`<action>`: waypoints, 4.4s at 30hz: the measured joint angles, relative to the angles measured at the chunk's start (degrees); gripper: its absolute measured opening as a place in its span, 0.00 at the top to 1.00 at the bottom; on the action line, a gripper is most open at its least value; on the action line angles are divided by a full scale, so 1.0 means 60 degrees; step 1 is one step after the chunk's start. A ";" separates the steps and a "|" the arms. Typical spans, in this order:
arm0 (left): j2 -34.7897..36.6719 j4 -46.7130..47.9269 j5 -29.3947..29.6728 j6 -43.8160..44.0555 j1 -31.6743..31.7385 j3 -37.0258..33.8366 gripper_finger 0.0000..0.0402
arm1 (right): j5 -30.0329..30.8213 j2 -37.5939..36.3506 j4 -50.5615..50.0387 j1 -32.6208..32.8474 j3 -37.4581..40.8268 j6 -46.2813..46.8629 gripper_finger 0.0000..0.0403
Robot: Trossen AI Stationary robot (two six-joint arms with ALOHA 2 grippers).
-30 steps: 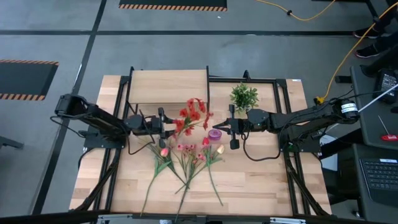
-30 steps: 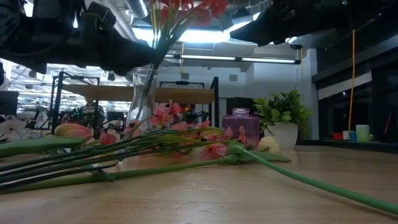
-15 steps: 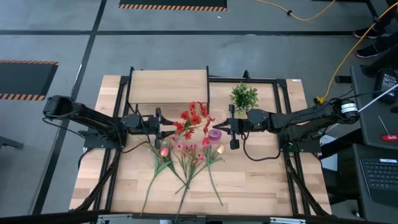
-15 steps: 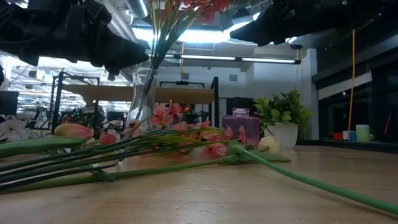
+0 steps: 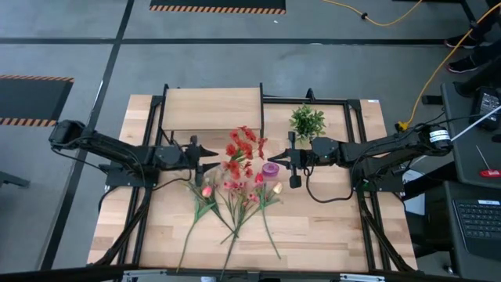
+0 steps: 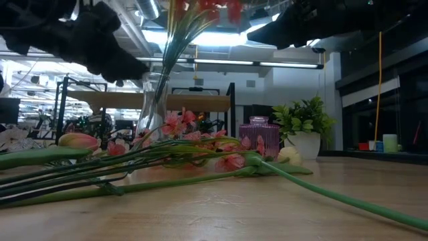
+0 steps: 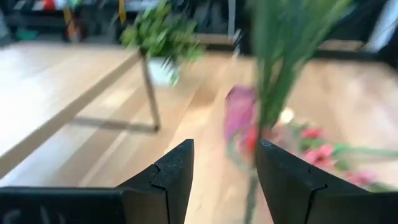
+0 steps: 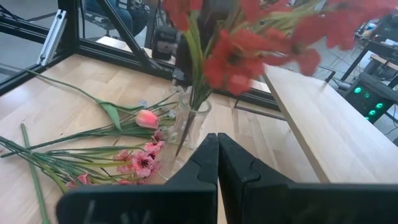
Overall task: Pick and place flowers into a vace then onto a shelf
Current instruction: Put the pink tulip into the transparent vase
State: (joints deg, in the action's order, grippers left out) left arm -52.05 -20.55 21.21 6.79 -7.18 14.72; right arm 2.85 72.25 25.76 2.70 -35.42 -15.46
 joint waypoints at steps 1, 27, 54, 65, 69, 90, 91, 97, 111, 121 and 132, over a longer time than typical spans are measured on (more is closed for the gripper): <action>0.0000 0.0530 0.0172 0.0062 -0.0030 0.0210 0.60 | 0.0000 -0.0004 -0.0007 0.0000 0.0000 0.0004 0.99; 0.0007 0.4147 0.1107 0.0497 -0.0117 0.1633 0.63 | 0.0127 -0.0004 -0.0006 -0.0044 0.0000 -0.0007 0.99; -0.1921 0.9973 -0.0080 0.5265 -0.2621 0.5375 1.00 | 0.0831 -0.0025 -0.0820 0.0684 -0.0004 0.0578 0.99; -0.3951 1.2617 -0.0480 0.7997 -0.3684 0.7498 1.00 | 0.0831 -0.0025 -0.1060 0.0736 -0.0004 0.0576 0.99; -0.4300 1.2882 -0.0671 0.8775 -0.4019 0.8028 1.00 | 0.0831 -0.0023 -0.1230 0.0736 -0.0004 0.0570 0.99; -0.5618 1.3462 -0.1771 1.1357 -0.4984 0.8292 0.97 | 0.0831 -0.0022 -0.1650 0.0725 -0.0004 0.0510 0.99; -0.5688 1.3463 -0.1766 1.1529 -0.5008 0.8292 0.96 | 0.0834 -0.0022 -0.1647 0.0725 -0.0004 0.0507 0.99; -0.6016 1.3455 -0.1771 1.2811 -0.5187 0.8277 0.88 | 0.0831 -0.0022 -0.1647 0.0725 -0.0004 0.0506 0.99; -0.6978 1.3382 -0.1994 1.4722 -0.5688 0.8270 0.62 | 0.0831 -0.0018 -0.1668 0.0725 -0.0004 0.0531 0.99; -0.7728 1.2293 -0.2426 1.4945 -0.5940 0.8266 0.61 | 0.0831 -0.0015 -0.1666 0.0721 -0.0004 0.0534 0.99; -0.8210 1.2150 -0.2493 1.4957 -0.5960 0.8266 0.61 | 0.0827 -0.0015 -0.1625 0.0724 -0.0004 0.0572 0.99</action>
State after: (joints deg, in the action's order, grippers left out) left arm -101.31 52.35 6.25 96.53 -42.94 64.31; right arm 7.81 72.16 16.01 7.04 -35.44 -12.03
